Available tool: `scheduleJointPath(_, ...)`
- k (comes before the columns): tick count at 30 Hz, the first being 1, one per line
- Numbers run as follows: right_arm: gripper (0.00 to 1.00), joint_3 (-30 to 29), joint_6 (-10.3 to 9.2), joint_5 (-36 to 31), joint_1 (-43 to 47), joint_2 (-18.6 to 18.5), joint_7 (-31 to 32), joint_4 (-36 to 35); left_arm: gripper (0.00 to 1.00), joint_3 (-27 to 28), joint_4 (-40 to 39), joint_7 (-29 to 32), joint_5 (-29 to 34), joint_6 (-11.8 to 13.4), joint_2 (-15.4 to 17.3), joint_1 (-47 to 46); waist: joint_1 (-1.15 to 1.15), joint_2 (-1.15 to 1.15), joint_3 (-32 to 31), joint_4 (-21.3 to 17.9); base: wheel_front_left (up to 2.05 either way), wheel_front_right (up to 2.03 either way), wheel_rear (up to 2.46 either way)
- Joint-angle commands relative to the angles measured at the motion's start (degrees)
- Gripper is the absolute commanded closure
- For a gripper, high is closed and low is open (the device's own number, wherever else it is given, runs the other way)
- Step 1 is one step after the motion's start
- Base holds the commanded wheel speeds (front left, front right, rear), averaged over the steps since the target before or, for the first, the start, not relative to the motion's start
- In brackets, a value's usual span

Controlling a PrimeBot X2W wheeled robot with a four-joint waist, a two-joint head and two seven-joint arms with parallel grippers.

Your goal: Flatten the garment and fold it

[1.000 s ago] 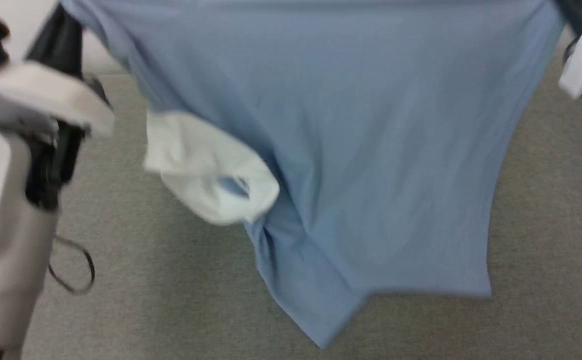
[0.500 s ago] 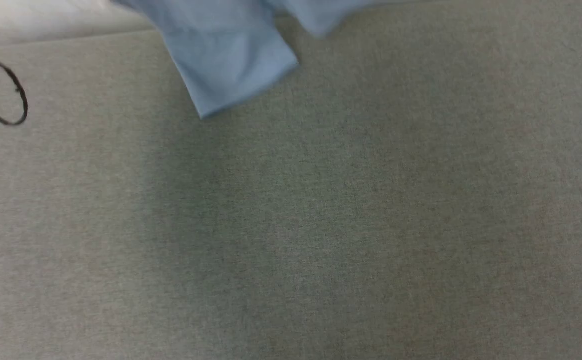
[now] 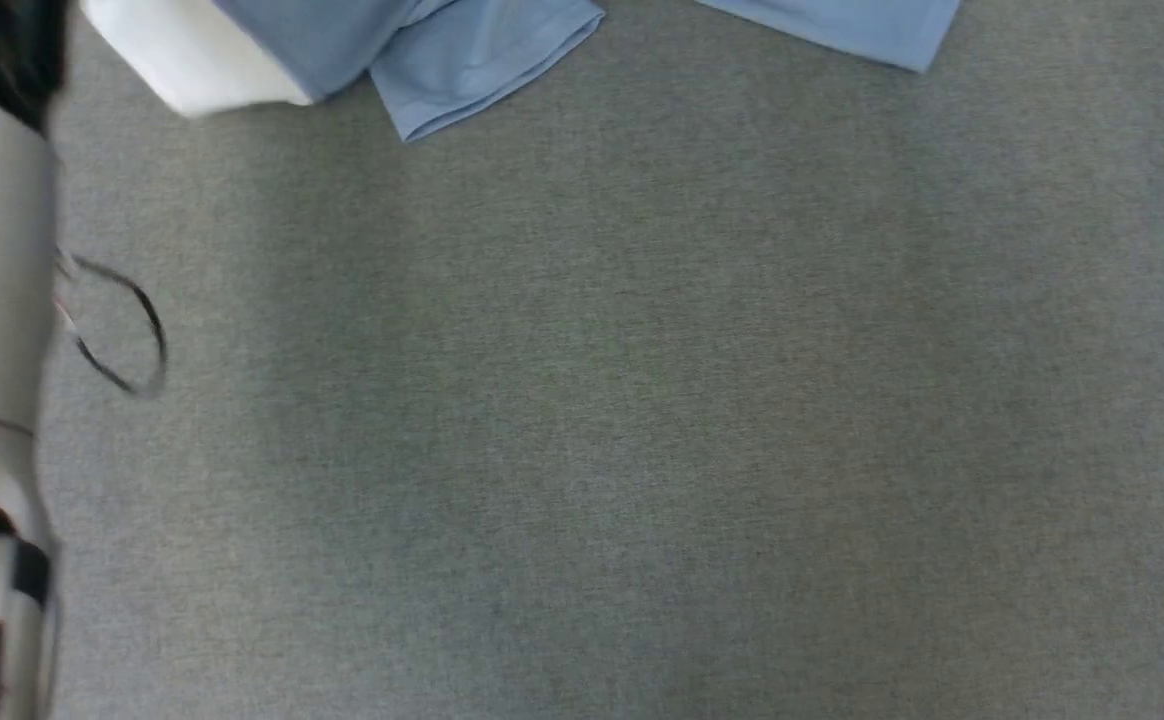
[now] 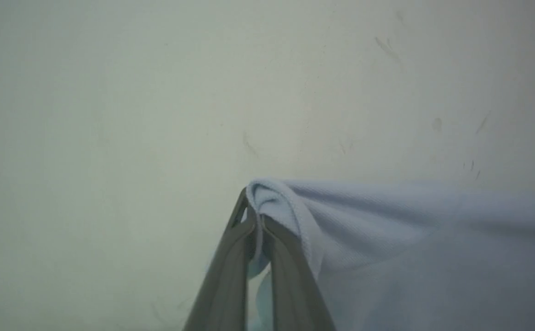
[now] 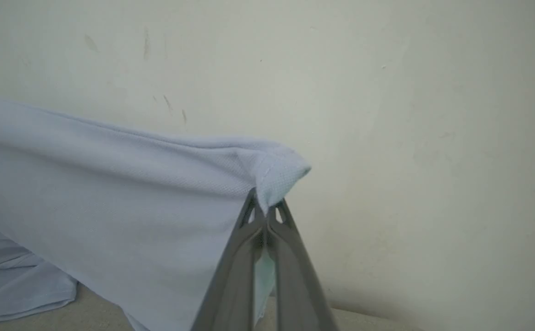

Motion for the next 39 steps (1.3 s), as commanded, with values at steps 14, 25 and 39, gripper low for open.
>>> scheduleJointPath(14, 1.0, 7.7, -0.13, 9.3, 27.4, -2.2, -0.1, -4.7, 1.0, 2.2, -6.8, -1.9, -6.6, -1.0, -1.8, 34.9, -0.01, 0.0, -15.1, 2.2, 0.0, 0.0, 0.0)
scheduleJointPath(25, 1.0, -5.1, -0.13, 5.5, 56.6, -6.8, 8.3, -25.1, 1.0, 1.3, -43.3, 10.3, -6.9, 14.0, 4.3, 71.1, -0.01, 0.0, -23.1, 3.2, 0.0, 0.0, 0.0)
scheduleJointPath(39, 1.0, -32.2, -0.13, -8.8, 90.0, 8.1, 29.0, -61.6, 1.0, 3.9, -76.8, 22.5, -7.8, 30.2, 9.9, 95.7, -0.01, 0.0, -23.7, 4.9, 0.0, 0.0, 0.0)
